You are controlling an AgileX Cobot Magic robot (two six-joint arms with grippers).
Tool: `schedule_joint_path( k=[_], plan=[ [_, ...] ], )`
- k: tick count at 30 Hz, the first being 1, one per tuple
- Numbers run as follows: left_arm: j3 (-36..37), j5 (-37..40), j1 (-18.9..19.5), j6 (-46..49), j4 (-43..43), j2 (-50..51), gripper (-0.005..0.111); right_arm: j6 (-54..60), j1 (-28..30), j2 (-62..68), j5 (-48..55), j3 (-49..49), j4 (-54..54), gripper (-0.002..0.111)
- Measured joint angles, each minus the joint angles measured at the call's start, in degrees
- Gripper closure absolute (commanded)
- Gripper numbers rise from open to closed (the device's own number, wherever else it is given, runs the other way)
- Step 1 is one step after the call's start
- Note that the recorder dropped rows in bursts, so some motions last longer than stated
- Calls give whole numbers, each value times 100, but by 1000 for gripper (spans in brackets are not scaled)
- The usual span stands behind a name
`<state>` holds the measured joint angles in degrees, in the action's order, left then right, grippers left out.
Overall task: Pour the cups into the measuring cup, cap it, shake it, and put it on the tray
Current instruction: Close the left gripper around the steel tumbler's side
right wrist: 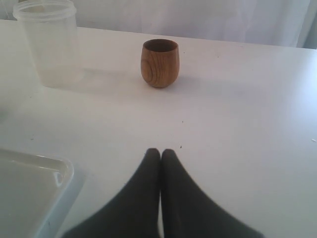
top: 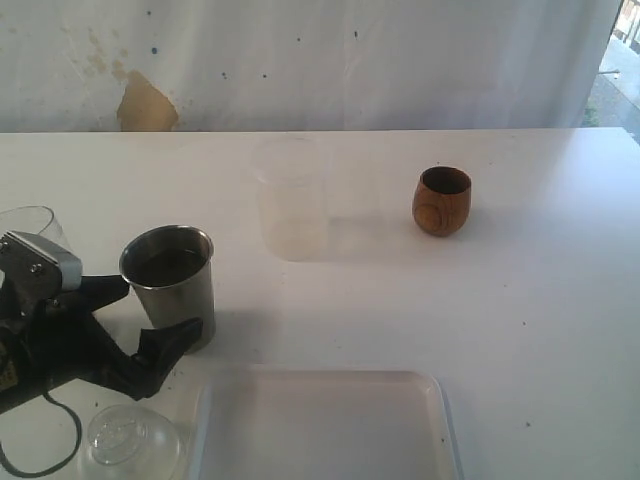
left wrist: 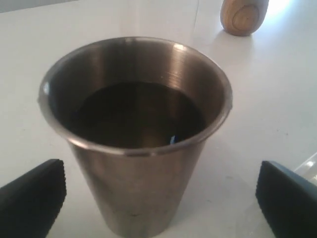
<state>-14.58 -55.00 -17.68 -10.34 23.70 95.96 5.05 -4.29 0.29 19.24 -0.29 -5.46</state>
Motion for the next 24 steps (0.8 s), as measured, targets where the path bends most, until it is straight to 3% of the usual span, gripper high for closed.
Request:
schedule_joint_path(
  k=[24],
  plan=[
    [-248,48,0,-11,288,61,1,0,0,0,0,0,0,108]
  ],
)
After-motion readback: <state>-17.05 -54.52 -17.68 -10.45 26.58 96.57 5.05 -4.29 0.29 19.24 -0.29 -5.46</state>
